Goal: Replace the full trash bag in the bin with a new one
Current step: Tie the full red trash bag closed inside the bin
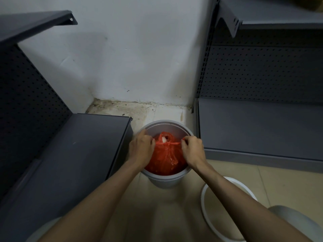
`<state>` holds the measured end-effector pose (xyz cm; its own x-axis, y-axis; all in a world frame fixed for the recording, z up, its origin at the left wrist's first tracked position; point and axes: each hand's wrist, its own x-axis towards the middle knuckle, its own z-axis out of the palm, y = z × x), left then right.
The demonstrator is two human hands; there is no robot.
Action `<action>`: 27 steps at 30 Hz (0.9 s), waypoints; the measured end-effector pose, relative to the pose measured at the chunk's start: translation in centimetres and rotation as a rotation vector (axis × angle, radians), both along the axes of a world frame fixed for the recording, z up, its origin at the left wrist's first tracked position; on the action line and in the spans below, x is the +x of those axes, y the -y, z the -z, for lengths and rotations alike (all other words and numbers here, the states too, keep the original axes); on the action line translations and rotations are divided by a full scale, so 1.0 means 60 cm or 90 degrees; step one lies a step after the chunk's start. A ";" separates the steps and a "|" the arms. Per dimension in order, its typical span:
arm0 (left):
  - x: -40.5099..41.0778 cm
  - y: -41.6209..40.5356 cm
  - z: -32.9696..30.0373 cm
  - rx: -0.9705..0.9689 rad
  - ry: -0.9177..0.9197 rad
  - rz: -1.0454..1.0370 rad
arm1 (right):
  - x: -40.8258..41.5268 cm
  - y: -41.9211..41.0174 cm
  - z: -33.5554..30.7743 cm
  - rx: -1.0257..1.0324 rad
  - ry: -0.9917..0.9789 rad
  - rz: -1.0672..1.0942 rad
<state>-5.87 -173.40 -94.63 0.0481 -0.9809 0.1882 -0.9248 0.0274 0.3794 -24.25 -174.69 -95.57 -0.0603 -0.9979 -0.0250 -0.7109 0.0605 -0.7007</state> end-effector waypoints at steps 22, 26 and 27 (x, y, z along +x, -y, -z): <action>-0.019 0.016 0.006 0.130 0.058 0.257 | 0.018 0.018 -0.022 0.115 -0.193 -0.361; -0.017 0.019 -0.002 0.087 0.047 0.247 | 0.020 0.027 -0.024 0.048 -0.211 -0.363; -0.016 0.020 -0.008 0.079 0.040 0.242 | 0.021 0.029 -0.029 0.035 -0.207 -0.364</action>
